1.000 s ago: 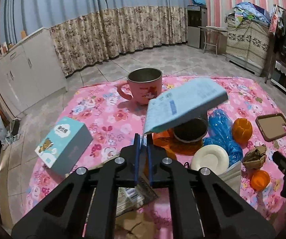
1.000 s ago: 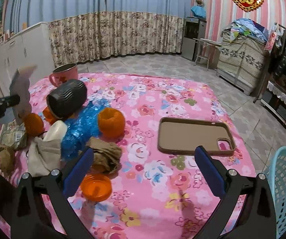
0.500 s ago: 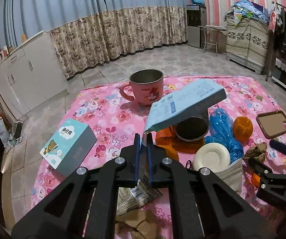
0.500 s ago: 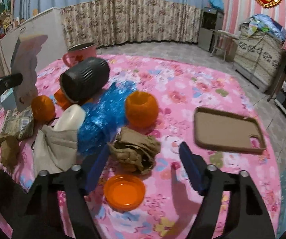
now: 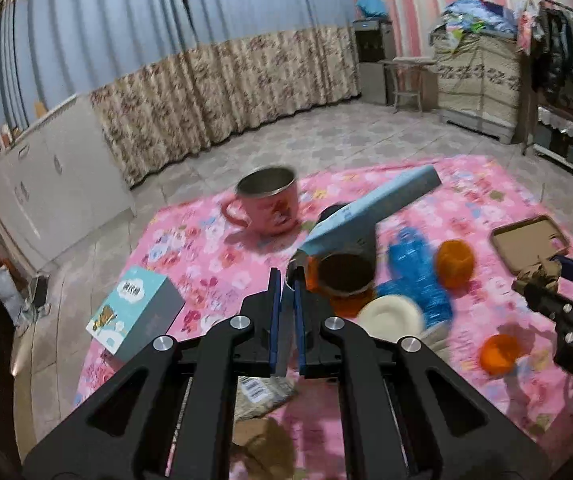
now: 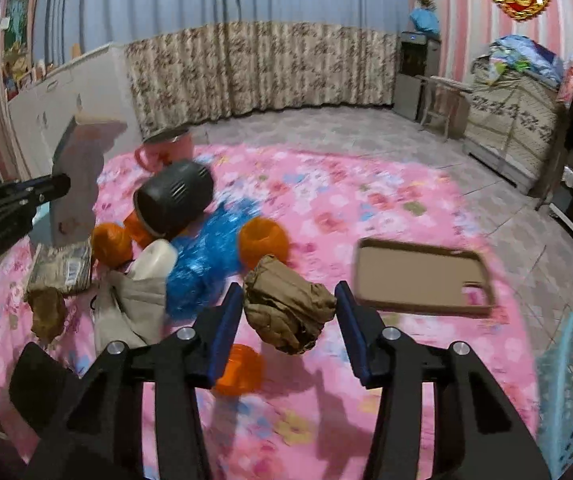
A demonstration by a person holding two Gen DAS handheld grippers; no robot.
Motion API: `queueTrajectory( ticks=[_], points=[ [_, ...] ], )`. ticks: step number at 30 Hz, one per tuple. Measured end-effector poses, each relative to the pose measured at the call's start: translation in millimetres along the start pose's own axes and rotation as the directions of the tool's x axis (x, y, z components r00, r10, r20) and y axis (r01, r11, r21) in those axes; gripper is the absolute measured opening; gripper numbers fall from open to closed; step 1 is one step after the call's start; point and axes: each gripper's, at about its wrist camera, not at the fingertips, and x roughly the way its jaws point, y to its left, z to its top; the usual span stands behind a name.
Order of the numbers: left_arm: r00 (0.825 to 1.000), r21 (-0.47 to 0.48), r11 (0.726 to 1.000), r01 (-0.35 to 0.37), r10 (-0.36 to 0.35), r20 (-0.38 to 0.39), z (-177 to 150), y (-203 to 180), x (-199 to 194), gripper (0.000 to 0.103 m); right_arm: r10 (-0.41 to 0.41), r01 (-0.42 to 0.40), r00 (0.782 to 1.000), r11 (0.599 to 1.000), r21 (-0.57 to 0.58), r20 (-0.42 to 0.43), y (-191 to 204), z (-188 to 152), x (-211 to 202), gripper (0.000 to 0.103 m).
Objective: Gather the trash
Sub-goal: 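Carry both papers to the blue basket and open both tools to drop them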
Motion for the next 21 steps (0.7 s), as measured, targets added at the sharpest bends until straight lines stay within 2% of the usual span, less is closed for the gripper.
queueTrajectory(
  ticks=[3,9,16,21],
  points=[
    [0.999,0.024,0.999,0.025,-0.026,0.041,9.2,-18.9,-19.4,0.005,-0.029,0.029,0.999,0.999,0.024,0.034,-23.9,1.3,-30.7,0.048],
    [0.987,0.079,0.989,0.122,-0.13,0.097,15.2,-77.0,-59.1,0.005,-0.13,0.12,0.987,0.988,0.101,0.096,-86.6,-9.5,-101.6,0.048],
    [0.951,0.161,0.952,0.259,-0.28,0.129,20.0,-165.3,-96.0,0.005,-0.275,0.255,0.957,0.95,0.181,0.094,-160.6,-30.7,-158.2,0.048],
    [0.921,0.185,0.917,0.352,-0.375,0.106,15.8,-219.4,-105.7,0.005,-0.346,0.326,0.936,0.92,0.217,0.059,-204.0,-49.6,-175.8,0.048]
  ],
)
